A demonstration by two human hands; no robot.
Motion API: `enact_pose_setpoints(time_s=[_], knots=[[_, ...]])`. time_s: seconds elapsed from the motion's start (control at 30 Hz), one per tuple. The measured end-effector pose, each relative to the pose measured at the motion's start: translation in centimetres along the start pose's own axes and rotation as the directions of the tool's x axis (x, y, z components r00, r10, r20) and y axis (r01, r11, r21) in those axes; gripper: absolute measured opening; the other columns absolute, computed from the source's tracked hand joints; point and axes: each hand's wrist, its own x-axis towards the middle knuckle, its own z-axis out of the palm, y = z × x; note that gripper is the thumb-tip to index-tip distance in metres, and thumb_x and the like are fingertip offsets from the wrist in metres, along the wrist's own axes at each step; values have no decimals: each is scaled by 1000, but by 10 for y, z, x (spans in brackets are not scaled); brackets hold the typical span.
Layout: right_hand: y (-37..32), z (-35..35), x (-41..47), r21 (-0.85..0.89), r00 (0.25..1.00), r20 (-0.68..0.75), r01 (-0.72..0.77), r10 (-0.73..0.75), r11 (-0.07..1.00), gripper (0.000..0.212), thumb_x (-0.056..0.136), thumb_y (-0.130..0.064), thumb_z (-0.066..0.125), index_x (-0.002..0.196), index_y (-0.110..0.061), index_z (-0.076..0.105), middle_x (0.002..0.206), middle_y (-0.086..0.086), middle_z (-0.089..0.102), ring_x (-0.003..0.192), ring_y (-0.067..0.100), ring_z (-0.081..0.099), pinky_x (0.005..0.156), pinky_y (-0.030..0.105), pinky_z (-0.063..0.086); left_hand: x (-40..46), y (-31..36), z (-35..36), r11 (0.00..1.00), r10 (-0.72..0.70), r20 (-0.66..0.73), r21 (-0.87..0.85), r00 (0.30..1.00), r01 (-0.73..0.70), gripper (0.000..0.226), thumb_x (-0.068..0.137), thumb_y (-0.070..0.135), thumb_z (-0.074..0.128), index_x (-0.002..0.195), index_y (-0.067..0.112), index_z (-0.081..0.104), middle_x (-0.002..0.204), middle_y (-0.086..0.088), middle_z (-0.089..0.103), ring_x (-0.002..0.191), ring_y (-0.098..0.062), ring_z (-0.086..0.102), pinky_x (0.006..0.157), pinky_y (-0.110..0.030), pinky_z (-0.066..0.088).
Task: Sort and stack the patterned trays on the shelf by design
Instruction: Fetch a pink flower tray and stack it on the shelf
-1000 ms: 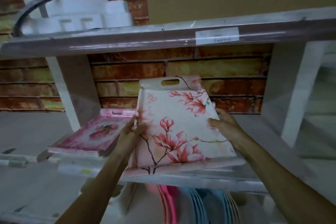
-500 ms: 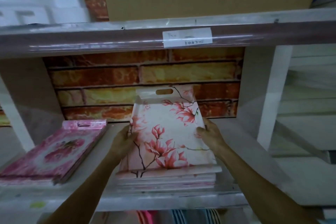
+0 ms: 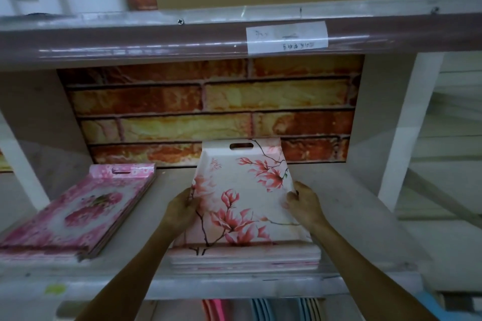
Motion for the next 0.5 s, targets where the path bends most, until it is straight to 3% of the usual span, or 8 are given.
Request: enact_pose_setpoints(time_s=[0.1, 0.23, 0.3, 0.43, 0.5], knots=[[7, 1, -3, -63, 999, -12, 34, -35, 997, 31, 86, 9, 44, 101, -5, 67, 96, 1, 66, 89, 18, 65, 86, 35, 56, 2, -6, 8, 999, 8, 8, 43, 1000, -9, 34, 100, 16, 44, 130, 11, 58, 126, -16, 64, 114, -32, 59, 94, -31, 43], [6, -2, -5, -153, 995, 70, 87, -77, 984, 48, 80, 12, 60, 117, -19, 63, 67, -13, 48, 62, 2, 53, 76, 18, 49, 6, -9, 11, 997, 7, 13, 78, 1000, -8, 36, 101, 21, 42, 135, 12, 53, 127, -19, 63, 113, -35, 59, 94, -36, 45], [4, -2, -5, -177, 993, 70, 104, -92, 979, 48, 81, 11, 59, 118, -20, 61, 68, -19, 43, 67, 6, 52, 78, 19, 46, 6, -8, 12, 995, 7, 20, 99, 1000, -9, 38, 102, 21, 40, 138, 13, 50, 131, -19, 60, 116, -37, 58, 95, -36, 44], [7, -1, -3, -158, 996, 59, 81, -72, 984, 43, 82, 10, 57, 115, -17, 60, 71, -18, 43, 78, 10, 56, 89, 31, 54, 6, -7, 14, 992, 22, 30, 121, 999, -25, 40, 103, 22, 38, 142, 13, 44, 138, -20, 54, 124, -38, 52, 102, -37, 40], [8, -1, -3, -138, 996, 64, 63, -55, 988, 40, 83, 9, 59, 115, -16, 60, 71, -12, 47, 71, 10, 56, 86, 30, 55, 6, -7, 14, 992, 29, 31, 119, 999, -33, 39, 103, 21, 37, 141, 12, 45, 139, -19, 54, 124, -37, 52, 102, -36, 40]])
